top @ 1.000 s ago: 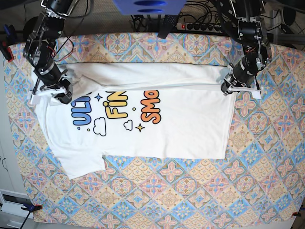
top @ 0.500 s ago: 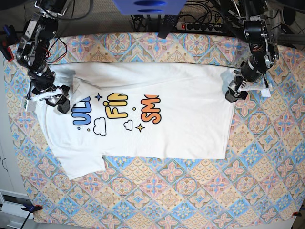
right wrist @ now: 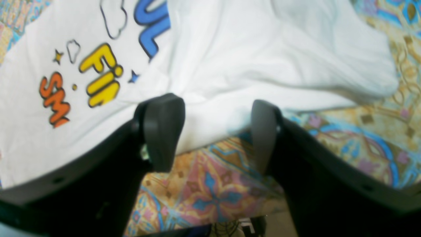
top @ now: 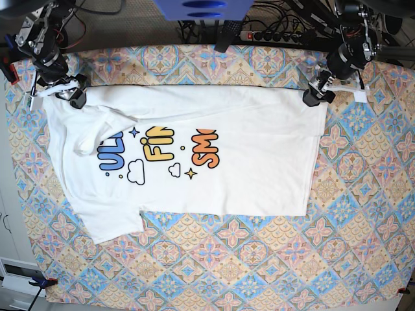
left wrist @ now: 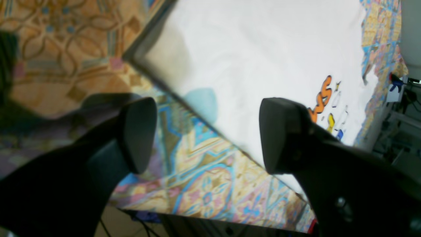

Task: Fold the T-shirt properly
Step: 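Release the folded edge and pull the shirt back toward the arms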

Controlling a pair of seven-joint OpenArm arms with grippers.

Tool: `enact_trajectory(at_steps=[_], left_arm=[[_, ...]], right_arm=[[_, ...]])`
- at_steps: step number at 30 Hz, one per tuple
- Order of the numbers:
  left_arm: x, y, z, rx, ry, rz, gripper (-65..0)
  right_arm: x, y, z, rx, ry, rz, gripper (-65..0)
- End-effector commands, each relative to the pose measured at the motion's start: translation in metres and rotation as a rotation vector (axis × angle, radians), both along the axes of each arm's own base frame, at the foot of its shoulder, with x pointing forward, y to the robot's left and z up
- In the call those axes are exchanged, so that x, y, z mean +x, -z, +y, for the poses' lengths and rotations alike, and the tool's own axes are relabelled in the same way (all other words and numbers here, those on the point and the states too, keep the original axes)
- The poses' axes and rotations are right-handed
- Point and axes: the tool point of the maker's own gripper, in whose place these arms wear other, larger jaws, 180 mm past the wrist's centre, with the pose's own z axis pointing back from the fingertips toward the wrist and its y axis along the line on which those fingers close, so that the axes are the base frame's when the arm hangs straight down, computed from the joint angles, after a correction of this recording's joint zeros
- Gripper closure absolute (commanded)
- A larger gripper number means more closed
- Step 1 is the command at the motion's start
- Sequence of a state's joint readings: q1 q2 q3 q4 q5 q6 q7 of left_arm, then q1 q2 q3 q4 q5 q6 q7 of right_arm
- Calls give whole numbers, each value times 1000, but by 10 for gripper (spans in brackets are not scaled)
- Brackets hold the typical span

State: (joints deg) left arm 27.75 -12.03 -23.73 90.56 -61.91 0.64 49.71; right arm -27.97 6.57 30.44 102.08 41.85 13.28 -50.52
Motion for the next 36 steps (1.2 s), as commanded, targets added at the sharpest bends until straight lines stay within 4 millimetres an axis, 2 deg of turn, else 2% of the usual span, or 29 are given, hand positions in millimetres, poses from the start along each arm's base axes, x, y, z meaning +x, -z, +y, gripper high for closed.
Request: enact_trajectory(at_steps=[1, 5, 10, 12, 14, 17, 19, 22, 27, 31, 36], left_arm=[[3, -3, 3, -2, -5, -16, -470], [6, 7, 5, -19, -24, 2, -470], [25, 16, 4, -50, -48, -4, -469], [36, 15, -3, -67, -55, -24, -468], [44, 13, -6, -77, -57, -38, -442], [53, 12, -21, -92, -15, -48, -326], [55, 13, -33, -101, 21, -43, -194], [52, 14, -36, -104, 30, -36, -8], [43, 18, -34, -101, 25, -18, -1], [42, 18, -27, -82, 32, -13, 0], [38, 19, -24, -79, 31, -6, 0]], right_arm=[[8, -13, -4, -19, -6, -49, -338], [8, -11, -4, -14, -3, -48, -338], [9, -11, -4, -12, -1, -49, -338], [7, -10, -4, -11, 0, -43, -338], [3, -3, -5, -1, 10, -27, -338], [-9, 9, -16, 15, 67, 6, -338], [-21, 21, -25, 34, 123, 33, -339], [-35, 31, -38, 41, 166, 60, -341], [-52, 46, -47, 65, 191, 86, -342], [-33, 56, -46, 117, 223, 62, -342], [-27, 73, -41, 176, 253, 77, -342]])
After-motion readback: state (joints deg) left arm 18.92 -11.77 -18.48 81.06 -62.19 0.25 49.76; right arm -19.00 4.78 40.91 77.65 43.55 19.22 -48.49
